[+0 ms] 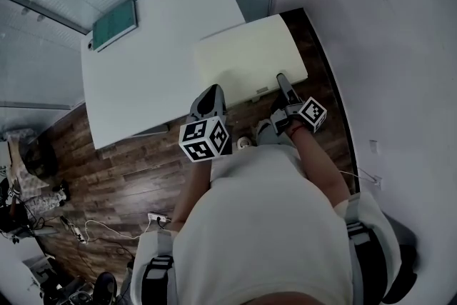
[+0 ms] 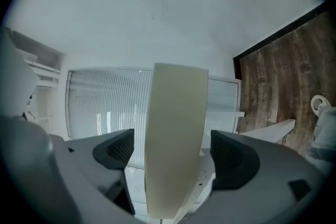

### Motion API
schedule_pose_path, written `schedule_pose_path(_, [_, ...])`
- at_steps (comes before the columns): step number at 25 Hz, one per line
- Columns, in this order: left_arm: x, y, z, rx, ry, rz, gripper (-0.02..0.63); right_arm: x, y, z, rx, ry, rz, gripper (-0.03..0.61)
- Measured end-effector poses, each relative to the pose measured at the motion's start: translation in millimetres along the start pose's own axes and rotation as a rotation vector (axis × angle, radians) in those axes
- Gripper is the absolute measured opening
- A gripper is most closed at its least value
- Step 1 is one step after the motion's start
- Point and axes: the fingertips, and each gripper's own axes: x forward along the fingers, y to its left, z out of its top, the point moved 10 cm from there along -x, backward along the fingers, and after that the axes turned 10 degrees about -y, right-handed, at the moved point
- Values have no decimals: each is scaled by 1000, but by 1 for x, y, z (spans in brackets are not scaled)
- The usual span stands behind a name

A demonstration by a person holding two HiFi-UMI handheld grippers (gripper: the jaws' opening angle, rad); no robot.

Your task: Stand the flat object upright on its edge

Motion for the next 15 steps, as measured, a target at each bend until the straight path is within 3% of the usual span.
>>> schedule_pose_path(15, [-5, 16, 7, -6, -32, 79, 20, 45, -1, 2, 8, 11, 36, 434])
